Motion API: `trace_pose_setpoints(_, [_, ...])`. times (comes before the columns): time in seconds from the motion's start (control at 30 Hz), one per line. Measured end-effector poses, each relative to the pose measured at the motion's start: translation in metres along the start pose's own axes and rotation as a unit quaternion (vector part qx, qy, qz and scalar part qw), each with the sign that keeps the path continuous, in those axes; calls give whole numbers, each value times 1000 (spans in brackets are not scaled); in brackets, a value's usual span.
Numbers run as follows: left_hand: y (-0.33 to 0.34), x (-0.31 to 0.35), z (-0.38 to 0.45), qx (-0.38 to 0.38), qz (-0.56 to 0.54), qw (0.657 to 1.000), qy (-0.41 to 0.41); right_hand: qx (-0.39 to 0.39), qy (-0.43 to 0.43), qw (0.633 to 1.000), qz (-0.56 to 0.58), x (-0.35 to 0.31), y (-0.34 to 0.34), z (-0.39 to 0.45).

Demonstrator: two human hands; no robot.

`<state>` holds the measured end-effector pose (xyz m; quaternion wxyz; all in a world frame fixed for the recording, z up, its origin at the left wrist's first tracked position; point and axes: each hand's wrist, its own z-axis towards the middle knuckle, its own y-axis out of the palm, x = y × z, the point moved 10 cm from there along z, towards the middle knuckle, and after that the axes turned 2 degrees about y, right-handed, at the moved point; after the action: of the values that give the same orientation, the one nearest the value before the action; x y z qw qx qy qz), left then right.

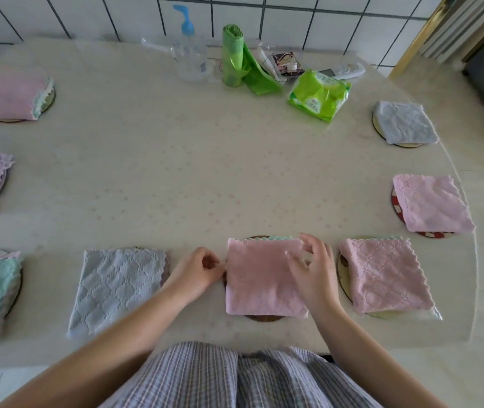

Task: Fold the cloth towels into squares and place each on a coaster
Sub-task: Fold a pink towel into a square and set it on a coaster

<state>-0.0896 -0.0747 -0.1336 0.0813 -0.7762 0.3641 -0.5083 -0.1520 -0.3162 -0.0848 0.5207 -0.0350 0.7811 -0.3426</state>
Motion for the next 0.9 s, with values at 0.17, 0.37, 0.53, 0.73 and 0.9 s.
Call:
trace_pose_setpoints(0.17, [-37,-15,-32,77,-117,990,-26,-82,-104,991,-15,-55,42,-3])
trace_pose_setpoints(0.37, [-104,-77,-88,196,-155,962,-107,-271,-154,950,20,-103,128,-34])
trace_pose_setpoints(0.53, [-140,-128,-125,291,-207,920,-160,-376,-186,907,-38,-103,174,-78])
trace_pose_setpoints(0.73, [-166,-158,-127,275,-136,939,-154,-387,-98,913,-87,-82,213,-91])
trace_pose_setpoints(0.9, [-177,-174,-101,172,-34,977,-118,-302,-42,945,-121,-76,219,-93])
